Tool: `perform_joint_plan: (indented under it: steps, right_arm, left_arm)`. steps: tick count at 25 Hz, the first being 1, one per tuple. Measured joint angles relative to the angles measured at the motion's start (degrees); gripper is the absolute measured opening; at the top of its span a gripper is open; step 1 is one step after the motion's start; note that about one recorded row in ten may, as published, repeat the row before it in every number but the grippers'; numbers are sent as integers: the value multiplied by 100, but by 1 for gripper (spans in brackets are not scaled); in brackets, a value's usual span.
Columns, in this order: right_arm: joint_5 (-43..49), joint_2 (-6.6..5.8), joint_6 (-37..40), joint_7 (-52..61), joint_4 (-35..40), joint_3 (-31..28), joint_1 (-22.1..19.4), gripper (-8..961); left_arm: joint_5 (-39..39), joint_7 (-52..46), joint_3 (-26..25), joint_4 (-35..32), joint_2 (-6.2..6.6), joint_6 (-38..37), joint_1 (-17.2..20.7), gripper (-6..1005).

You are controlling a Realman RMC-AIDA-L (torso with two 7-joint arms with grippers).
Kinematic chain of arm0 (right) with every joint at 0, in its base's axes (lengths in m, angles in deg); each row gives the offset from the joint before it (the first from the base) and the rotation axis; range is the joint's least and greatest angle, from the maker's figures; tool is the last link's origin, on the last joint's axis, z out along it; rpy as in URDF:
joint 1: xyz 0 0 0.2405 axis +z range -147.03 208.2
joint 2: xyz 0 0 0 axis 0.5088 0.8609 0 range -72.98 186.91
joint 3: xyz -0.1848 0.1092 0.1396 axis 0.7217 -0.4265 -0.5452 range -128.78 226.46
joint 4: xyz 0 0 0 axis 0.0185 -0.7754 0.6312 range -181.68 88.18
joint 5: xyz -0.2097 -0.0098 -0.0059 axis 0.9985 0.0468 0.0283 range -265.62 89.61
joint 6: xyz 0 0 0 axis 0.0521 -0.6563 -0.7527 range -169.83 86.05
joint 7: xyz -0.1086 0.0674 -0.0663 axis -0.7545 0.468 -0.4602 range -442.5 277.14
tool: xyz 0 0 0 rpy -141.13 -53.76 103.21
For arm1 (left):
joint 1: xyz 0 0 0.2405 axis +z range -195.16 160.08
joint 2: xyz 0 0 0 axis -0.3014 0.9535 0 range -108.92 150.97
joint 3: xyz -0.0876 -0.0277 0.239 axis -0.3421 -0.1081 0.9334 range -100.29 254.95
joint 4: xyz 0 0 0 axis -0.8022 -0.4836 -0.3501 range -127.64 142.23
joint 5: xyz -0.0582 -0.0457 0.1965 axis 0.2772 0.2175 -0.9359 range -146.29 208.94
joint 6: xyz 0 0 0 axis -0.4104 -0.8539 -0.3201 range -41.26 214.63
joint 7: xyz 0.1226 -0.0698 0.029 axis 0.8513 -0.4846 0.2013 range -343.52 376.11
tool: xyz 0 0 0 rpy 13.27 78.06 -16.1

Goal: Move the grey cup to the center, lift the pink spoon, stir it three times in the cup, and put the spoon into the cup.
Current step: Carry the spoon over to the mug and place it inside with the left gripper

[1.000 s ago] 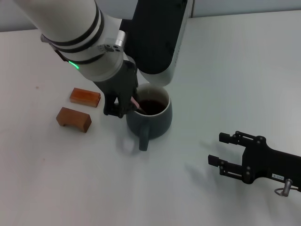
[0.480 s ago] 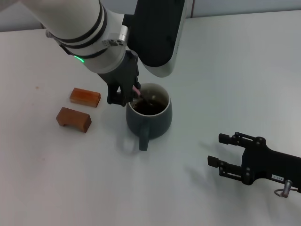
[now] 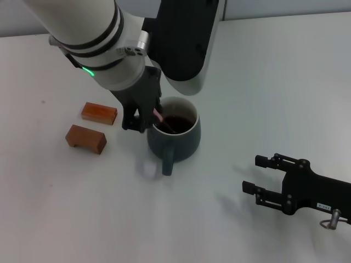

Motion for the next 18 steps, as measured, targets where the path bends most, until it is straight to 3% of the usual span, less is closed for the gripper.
perform_joint_plan:
  steps: [8, 13, 18]
  right_arm:
    - [6, 0, 11, 0, 0, 25, 0, 710]
    - [6, 0, 11, 0, -9, 31, 0, 710]
    - [6, -6, 11, -1, -43, 37, 0, 710]
  left_arm:
    - [215, 57, 58, 72, 0, 309, 15, 156]
    - [-82, -31, 155, 258, 0, 679, 33, 157]
    - [-263, -154, 178, 371, 0, 524, 3, 158]
